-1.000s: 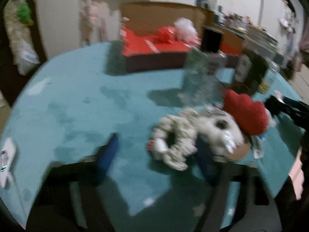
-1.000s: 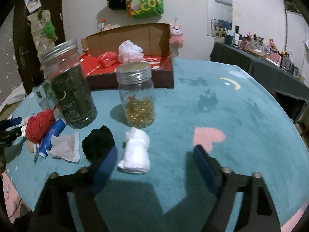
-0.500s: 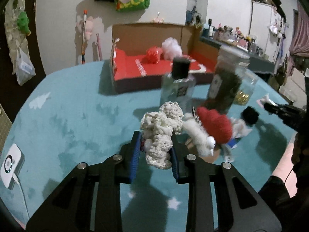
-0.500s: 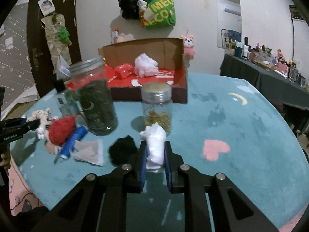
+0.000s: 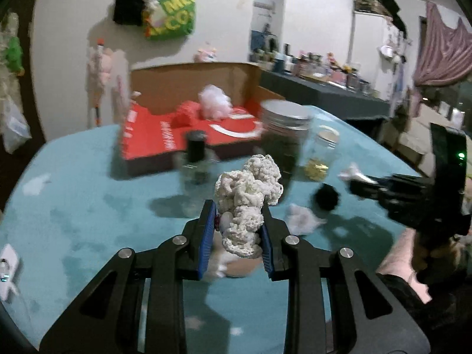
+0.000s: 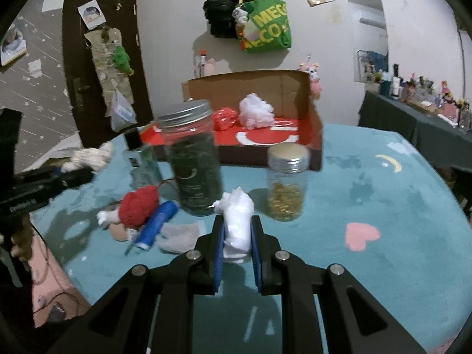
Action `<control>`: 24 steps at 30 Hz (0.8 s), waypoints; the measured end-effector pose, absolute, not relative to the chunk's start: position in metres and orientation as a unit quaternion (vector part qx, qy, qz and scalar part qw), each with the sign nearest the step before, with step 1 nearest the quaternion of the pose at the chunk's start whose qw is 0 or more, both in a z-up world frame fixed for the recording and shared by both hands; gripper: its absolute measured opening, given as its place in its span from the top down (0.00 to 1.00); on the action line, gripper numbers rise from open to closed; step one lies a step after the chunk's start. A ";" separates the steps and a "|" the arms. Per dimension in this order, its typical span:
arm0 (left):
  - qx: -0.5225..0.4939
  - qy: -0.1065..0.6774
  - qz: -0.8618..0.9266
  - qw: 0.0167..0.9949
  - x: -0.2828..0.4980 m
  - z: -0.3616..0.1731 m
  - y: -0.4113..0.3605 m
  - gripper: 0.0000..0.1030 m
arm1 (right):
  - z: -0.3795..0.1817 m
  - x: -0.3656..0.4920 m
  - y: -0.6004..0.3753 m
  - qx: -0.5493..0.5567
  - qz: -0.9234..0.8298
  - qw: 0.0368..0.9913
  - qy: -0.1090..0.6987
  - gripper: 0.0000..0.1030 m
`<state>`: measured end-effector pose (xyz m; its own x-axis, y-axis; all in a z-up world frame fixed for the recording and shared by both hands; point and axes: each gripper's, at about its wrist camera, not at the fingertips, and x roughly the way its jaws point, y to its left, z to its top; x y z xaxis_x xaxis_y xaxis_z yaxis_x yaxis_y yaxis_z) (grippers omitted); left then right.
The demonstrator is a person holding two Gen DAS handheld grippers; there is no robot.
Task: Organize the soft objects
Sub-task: 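Lift and carry the crocheted piece and white cloth into the box with both grippers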
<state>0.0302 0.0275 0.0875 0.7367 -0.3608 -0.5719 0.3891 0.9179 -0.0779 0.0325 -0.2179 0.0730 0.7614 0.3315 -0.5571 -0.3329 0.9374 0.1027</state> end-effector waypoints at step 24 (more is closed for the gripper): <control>0.022 0.326 -0.235 0.916 0.034 0.070 -0.006 0.75 | 0.064 0.031 -0.196 -0.005 0.202 0.930 0.307 0.83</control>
<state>0.0342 -0.0056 0.0704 0.6776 -0.4153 -0.6069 0.4446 0.8887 -0.1118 0.0305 -0.1961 0.0640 0.7301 0.3735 -0.5722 -0.3795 0.9180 0.1150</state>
